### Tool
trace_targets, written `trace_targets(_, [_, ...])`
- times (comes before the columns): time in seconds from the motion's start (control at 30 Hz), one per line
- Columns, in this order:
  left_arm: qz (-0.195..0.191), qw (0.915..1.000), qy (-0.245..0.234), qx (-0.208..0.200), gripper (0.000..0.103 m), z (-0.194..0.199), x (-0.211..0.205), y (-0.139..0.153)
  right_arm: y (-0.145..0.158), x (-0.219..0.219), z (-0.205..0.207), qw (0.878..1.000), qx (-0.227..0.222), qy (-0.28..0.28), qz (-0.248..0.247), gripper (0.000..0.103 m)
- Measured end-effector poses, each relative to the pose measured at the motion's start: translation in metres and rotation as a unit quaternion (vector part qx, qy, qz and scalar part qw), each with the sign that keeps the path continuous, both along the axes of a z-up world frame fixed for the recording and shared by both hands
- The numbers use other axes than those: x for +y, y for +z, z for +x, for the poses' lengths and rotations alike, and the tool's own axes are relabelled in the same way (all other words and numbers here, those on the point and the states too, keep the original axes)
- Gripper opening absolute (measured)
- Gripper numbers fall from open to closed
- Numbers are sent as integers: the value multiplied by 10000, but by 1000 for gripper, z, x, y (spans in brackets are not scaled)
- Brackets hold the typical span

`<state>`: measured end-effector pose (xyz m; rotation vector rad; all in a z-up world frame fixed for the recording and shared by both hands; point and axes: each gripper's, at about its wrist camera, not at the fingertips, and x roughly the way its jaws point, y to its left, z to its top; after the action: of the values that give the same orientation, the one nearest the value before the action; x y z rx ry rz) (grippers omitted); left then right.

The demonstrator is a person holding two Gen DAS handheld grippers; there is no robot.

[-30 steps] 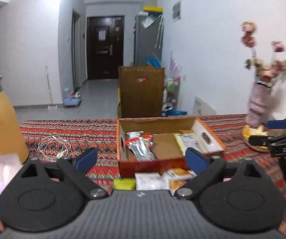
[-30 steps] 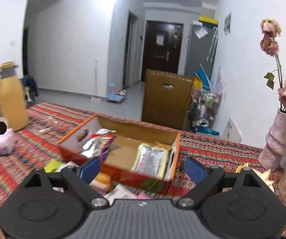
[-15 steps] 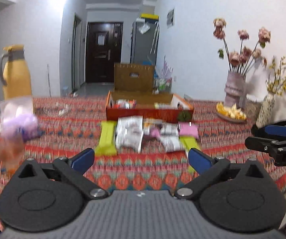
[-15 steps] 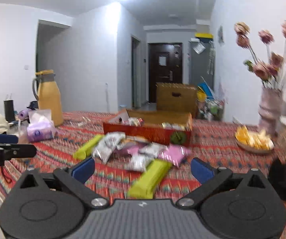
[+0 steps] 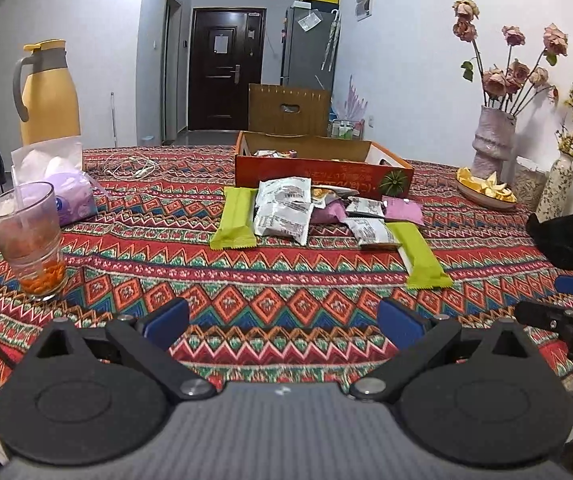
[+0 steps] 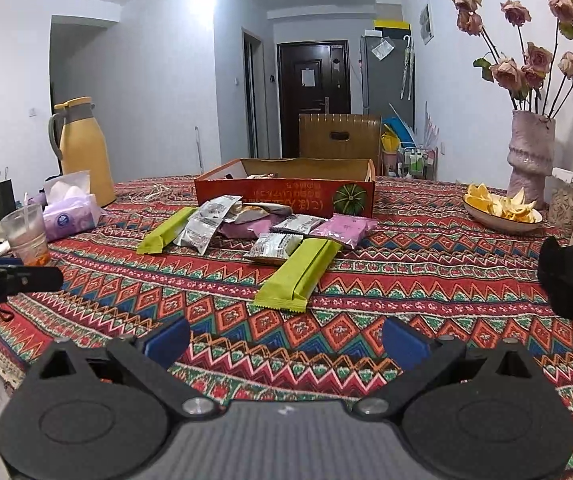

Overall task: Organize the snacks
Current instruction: 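Withdraw both tools from the box back toward the snack pile, then grasp a green bar with the left tool while the right tool grasps another green bar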

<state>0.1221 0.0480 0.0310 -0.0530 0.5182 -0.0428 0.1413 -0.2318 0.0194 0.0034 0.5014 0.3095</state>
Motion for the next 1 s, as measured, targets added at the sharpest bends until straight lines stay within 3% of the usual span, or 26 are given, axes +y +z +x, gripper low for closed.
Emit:
trace_targets(0.23, [77,9999,57,59,100,46,7,-3,-8,4,34,9999,158,-65,5,102])
trace_targets(0.37, [193,9998,57,-6,81,82,16,-1,-10,6,63,9996,247,-124,31,100])
trace_targets(0.53, [304,9994,50,171,62,149,30,-6,-11,15,109,9989,451,57,81,85])
trace_targets(0.67, [221,9989,33,418,60,204,43,-18,-19,28,147,9983,577,78,22,82])
trace_targets(0.77, [213,9984,-77,527,60,236,47,-30,-27,35,173,9975,695,24,-107,71])
trace_targets(0.9, [76,9968,-163,780,59,263,51,-47,-39,41,195,9958,891,-63,-188,68])
trace_targets(0.97, [-34,9959,-234,871,51,271,53,-54,-47,41,202,9948,1011,-62,-99,66])
trace_targets(1.0, [-87,9954,-268,912,39,273,54,-57,-50,41,205,9943,1062,-46,-72,60])
